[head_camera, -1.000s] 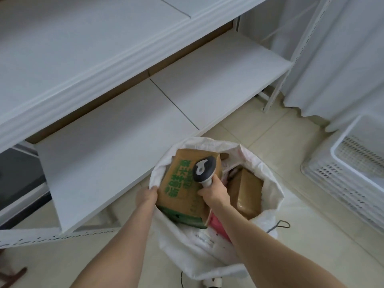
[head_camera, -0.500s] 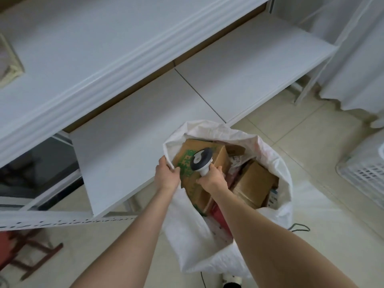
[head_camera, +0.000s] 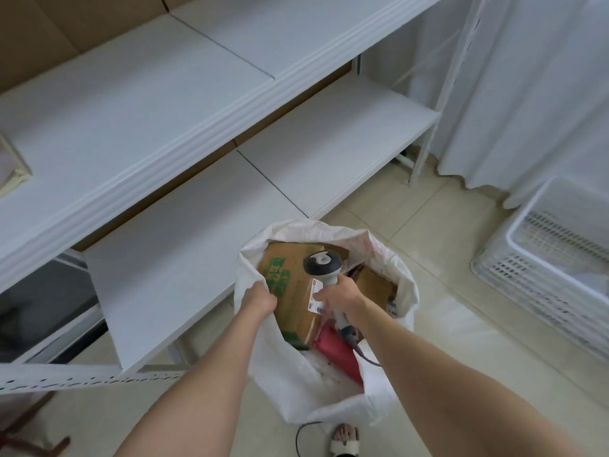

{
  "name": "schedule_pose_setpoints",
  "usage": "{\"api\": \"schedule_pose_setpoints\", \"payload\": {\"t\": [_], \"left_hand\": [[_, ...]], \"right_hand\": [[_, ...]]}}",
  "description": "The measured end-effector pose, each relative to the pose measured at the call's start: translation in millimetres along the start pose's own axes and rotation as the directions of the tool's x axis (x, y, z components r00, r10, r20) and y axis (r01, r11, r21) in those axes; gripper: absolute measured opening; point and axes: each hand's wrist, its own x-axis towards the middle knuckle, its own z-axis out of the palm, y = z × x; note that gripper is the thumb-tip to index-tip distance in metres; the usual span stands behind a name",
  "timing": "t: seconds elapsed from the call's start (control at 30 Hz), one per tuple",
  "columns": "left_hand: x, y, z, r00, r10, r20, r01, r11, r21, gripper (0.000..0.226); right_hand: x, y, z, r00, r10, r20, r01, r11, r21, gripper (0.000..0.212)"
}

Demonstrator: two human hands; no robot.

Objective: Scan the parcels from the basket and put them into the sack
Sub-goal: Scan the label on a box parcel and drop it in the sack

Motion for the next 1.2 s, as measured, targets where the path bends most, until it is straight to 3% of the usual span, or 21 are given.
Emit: {"api": "schedule_pose_setpoints", "payload": {"t": [0.17,0.37,0.57,0.77,1.0,1.2], "left_hand": [[-62,80,-6,0.976,0.182,-0.116,-0.185,0.983,-0.017,0.025],[-158,204,25,0.931,0.363,-0.025,-0.363,0.932,-0.001,0.046],[-262,315,77,0.83,0.557,-0.025,-0.557,0.83,0.005,0.048],[-327,402,128,0.759,0.651,0.02,-0.651,0.758,0.043,0.046],[-334,501,187,0.719,0.685,0.116,-0.695,0.712,0.102,0.045],[-303,608,247,0.684,0.697,0.217,-0.728,0.668,0.152,0.045]], "right_hand": [[-59,0,-78,0.985,-0.036,-0.167,0.063,0.985,0.161,0.017],[-137,14,-202,0.949,-0.063,-0.308,0.174,0.921,0.348,0.012],[-216,46,-331,0.908,-0.042,-0.418,0.322,0.71,0.626,0.012],[-260,83,-428,0.876,-0.036,-0.48,0.423,0.536,0.731,0.017],[-239,113,-516,0.873,0.127,-0.47,0.421,0.287,0.86,0.017],[-189,135,-613,0.842,0.296,-0.451,0.419,0.169,0.892,0.015]]}}
